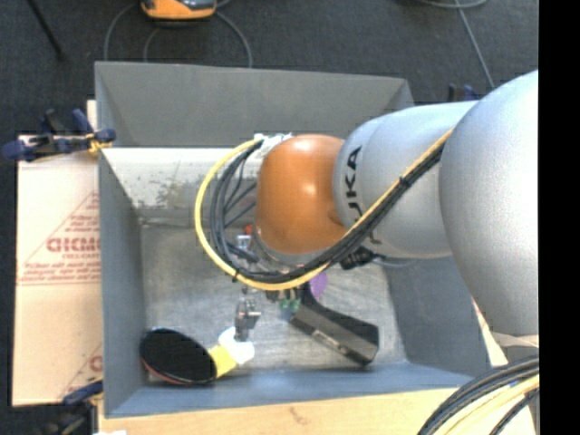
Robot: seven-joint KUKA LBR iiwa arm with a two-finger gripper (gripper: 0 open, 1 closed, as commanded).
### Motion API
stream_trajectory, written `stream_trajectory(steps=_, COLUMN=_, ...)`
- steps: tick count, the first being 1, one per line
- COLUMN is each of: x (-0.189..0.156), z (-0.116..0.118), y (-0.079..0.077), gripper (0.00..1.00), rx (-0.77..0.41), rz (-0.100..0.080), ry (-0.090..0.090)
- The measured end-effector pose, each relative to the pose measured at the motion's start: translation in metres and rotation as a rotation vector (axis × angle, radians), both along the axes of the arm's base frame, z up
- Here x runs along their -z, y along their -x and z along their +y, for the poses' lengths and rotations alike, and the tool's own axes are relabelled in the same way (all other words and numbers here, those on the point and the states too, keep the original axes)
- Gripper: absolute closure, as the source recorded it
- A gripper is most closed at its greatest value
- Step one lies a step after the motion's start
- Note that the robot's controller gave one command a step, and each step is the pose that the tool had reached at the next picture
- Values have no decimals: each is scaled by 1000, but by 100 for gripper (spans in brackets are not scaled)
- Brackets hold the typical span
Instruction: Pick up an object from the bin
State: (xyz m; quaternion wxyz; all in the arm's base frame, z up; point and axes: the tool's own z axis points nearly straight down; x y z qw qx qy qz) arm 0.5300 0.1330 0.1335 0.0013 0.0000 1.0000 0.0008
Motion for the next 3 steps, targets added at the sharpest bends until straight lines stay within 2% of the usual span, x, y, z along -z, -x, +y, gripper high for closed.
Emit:
stream_trajectory(steps=1, x=40, z=4, y=29, gripper=0, rx=-318, rz=-3, ry=2)
stream_trajectory(steps=2, x=21, z=-1, y=47, gripper=0, rx=-471, rz=1, ry=2)
stream_trajectory(steps=3, x=14, z=2, y=50, gripper=0, rx=-615, rz=0, ry=3)
